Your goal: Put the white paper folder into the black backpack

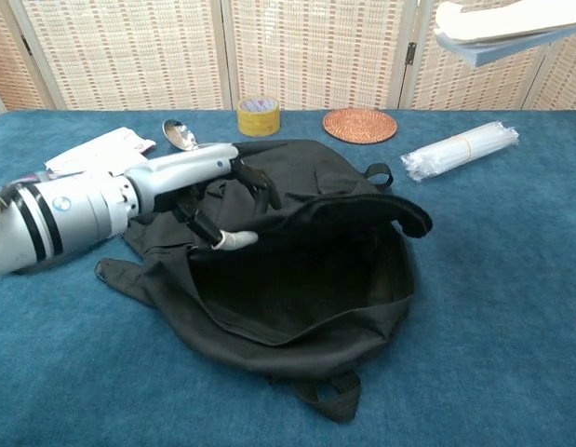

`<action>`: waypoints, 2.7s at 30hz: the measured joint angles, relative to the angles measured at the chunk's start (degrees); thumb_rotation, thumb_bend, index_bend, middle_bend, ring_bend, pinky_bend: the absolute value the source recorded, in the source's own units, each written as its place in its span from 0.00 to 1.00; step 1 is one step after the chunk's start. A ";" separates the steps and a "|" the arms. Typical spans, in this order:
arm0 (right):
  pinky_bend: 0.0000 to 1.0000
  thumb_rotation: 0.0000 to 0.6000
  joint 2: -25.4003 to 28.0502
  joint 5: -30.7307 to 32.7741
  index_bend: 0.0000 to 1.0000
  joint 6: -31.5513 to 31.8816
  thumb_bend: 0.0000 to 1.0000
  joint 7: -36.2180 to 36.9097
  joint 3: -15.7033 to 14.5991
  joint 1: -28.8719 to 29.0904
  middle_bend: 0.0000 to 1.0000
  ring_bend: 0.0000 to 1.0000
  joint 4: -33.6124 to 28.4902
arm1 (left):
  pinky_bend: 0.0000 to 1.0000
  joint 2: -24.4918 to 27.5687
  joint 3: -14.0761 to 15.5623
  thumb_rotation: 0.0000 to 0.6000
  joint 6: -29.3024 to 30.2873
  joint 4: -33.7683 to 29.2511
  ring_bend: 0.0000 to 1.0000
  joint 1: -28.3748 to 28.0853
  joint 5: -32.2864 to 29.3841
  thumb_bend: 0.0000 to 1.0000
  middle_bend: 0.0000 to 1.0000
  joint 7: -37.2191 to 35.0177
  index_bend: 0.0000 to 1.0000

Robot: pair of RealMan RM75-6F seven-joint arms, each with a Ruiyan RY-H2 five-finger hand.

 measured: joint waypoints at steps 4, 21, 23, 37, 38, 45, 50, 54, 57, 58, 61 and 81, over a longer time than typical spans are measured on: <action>0.27 1.00 0.49 -2.67 0.71 2.07 0.65 2.59 -1.07 -0.51 0.38 0.40 -2.91 | 0.00 3.49 -2.50 1.00 -0.58 -1.04 0.27 -0.31 -2.33 0.48 0.33 -1.85 0.66; 0.31 1.00 0.29 -14.76 0.72 4.29 0.66 9.97 -8.30 -1.84 0.40 0.43 -12.04 | 0.00 6.18 -9.80 1.00 -10.70 6.94 0.27 -6.24 -16.95 0.48 0.33 -2.93 0.64; 0.32 1.00 -0.10 -14.93 0.72 3.18 0.66 10.70 -8.89 -1.80 0.41 0.43 -12.02 | 0.00 6.05 -10.21 1.00 -11.18 7.34 0.27 -6.75 -18.00 0.48 0.33 -2.58 0.64; 0.35 1.00 -11.00 -12.43 0.72 -7.20 0.66 18.56 -10.62 1.57 0.41 0.43 -3.10 | 0.00 7.08 -11.01 1.00 -11.93 6.34 0.26 -7.87 -21.34 0.48 0.33 -1.15 0.64; 0.35 1.00 -12.33 -12.09 0.73 -7.91 0.66 19.12 -10.49 2.03 0.41 0.43 -1.48 | 0.00 7.18 -10.98 1.00 -11.92 6.24 0.26 -7.86 -21.40 0.48 0.33 -1.14 0.64; 0.35 1.00 -21.08 -10.03 0.73 -11.58 0.66 22.57 -9.58 4.82 0.41 0.43 10.75 | 0.00 7.88 -10.75 1.00 -11.68 5.70 0.25 -7.55 -21.46 0.48 0.33 -1.42 0.64; 0.35 1.00 -28.04 -8.59 0.73 -13.39 0.66 25.03 -8.61 7.43 0.41 0.43 22.29 | 0.00 8.50 -10.65 1.00 -11.46 5.05 0.25 -7.28 -21.27 0.48 0.33 -1.70 0.64; 0.35 1.00 -33.44 -7.57 0.73 -14.31 0.66 26.98 -8.10 9.54 0.41 0.43 31.50 | 0.00 9.22 -10.53 1.00 -11.16 4.16 0.25 -7.00 -21.10 0.48 0.33 -1.74 0.64; 0.35 1.00 -37.26 -6.66 0.73 -14.97 0.66 28.33 -7.80 11.20 0.41 0.43 38.16 | 0.00 9.72 -10.43 1.00 -10.99 3.57 0.25 -6.78 -21.01 0.48 0.33 -1.82 0.64; 0.35 1.00 -38.31 -6.36 0.73 -15.19 0.66 28.70 -7.72 11.72 0.41 0.43 40.01 | 0.00 9.85 -10.40 1.00 -10.95 3.44 0.25 -6.73 -20.98 0.48 0.33 -1.84 0.64; 0.35 1.00 -41.46 -5.34 0.73 -16.13 0.66 29.73 -7.56 13.52 0.41 0.43 45.62 | 0.00 10.23 -10.30 1.00 -10.87 3.05 0.25 -6.61 -20.83 0.48 0.33 -1.91 0.64; 0.28 1.00 -49.77 1.93 0.75 -25.75 0.66 24.12 -7.10 23.16 0.41 0.41 59.36 | 0.00 11.90 -10.06 1.00 -10.56 0.95 0.24 -6.41 -19.90 0.48 0.33 -2.60 0.64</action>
